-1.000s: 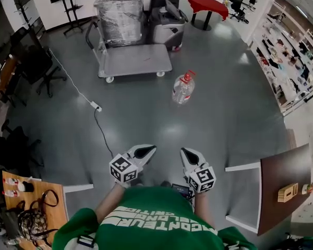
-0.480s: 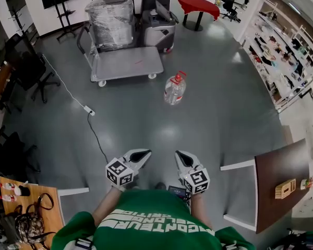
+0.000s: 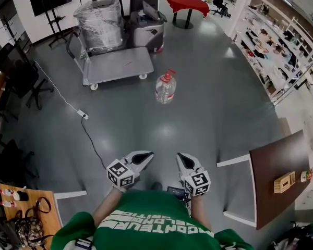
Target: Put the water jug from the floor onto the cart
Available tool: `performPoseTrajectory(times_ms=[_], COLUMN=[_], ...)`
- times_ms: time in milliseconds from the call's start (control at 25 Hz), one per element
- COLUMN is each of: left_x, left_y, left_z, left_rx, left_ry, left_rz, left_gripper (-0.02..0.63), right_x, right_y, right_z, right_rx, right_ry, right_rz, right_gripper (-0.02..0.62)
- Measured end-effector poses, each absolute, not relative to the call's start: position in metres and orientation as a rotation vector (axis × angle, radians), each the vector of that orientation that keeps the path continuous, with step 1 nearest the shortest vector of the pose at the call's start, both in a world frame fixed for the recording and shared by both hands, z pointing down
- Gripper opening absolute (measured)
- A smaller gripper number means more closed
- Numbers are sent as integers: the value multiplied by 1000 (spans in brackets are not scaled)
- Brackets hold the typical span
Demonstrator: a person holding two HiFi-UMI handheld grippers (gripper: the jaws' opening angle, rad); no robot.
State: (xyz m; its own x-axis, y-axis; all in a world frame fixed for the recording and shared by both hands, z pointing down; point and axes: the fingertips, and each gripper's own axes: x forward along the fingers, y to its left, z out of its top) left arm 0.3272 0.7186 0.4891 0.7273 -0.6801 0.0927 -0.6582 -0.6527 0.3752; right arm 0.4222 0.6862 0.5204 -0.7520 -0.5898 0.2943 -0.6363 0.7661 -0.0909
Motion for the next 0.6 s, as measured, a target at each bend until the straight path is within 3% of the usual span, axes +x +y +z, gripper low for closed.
performPoseTrajectory(times_ms=[600], left_x=[364], left_y=[723], left_z=[505], left_rx=[2513], left_ry=[-1053], left_rz=[-5], left_gripper=[9], right_x=[458], right_y=[689], right_z=[538], right_rx=[919], right_ry=[-2715], right_rz=[329], right_gripper=[-8])
